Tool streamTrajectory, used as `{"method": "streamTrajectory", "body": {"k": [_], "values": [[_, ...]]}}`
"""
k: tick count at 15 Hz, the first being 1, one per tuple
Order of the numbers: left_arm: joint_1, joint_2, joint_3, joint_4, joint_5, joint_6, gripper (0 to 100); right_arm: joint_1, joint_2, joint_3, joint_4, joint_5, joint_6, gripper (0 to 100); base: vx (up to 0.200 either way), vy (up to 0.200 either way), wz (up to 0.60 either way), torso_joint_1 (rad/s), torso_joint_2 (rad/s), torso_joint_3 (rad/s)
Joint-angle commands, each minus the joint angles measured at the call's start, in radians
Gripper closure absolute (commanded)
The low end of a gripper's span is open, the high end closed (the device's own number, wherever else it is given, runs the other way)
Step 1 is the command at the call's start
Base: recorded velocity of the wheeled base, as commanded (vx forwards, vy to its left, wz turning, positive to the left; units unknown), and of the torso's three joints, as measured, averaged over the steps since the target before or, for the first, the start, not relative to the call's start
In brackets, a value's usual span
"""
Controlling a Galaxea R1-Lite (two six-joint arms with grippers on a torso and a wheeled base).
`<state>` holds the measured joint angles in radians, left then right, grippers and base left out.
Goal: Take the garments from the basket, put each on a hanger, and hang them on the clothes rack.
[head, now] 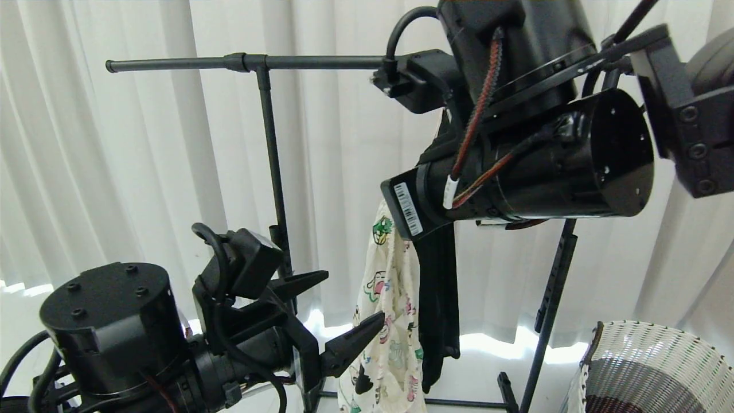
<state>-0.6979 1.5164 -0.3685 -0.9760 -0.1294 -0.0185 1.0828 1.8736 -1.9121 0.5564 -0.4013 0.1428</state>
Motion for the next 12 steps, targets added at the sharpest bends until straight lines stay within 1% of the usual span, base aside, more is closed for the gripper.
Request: {"method": "streamTrajectory", "body": {"k": [1,4,6,8,9,10,12], "values": [[-0.002,0.031,0.005,-0.001,0.001,0.0,0,0.02,0.048,-0.033,0.0,-0.001,0.0,100,0.0,0.0,0.0,0.0,0.0,0.0],[0.009,0.07,0.014,-0.001,0.01,-0.001,0,0.025,0.053,-0.033,0.0,-0.001,0.0,100,0.0,0.0,0.0,0.0,0.0,0.0],[0.043,0.09,0.065,-0.001,0.013,0.005,0,0.023,0.05,-0.034,0.0,-0.001,0.0,100,0.0,0.0,0.0,0.0,0.0,0.0],[0.047,0.082,0.177,-0.004,0.042,0.008,0,0.017,0.036,-0.033,0.0,-0.001,0.0,100,0.0,0.0,0.0,0.0,0.0,0.0],[0.047,0.074,0.224,-0.004,0.071,0.008,0,0.016,0.03,-0.033,0.0,-0.001,0.0,100,0.0,0.0,0.0,0.0,0.0,0.0],[0.047,0.068,0.255,-0.007,0.099,0.006,0,0.014,0.024,-0.033,0.0,-0.001,0.0,100,0.0,0.0,0.0,0.0,0.0,0.0],[0.047,0.056,0.295,-0.009,0.109,0.006,0,0.012,0.012,-0.031,0.002,-0.001,0.0,100,0.0,0.0,0.0,0.0,0.0,0.0]]}}
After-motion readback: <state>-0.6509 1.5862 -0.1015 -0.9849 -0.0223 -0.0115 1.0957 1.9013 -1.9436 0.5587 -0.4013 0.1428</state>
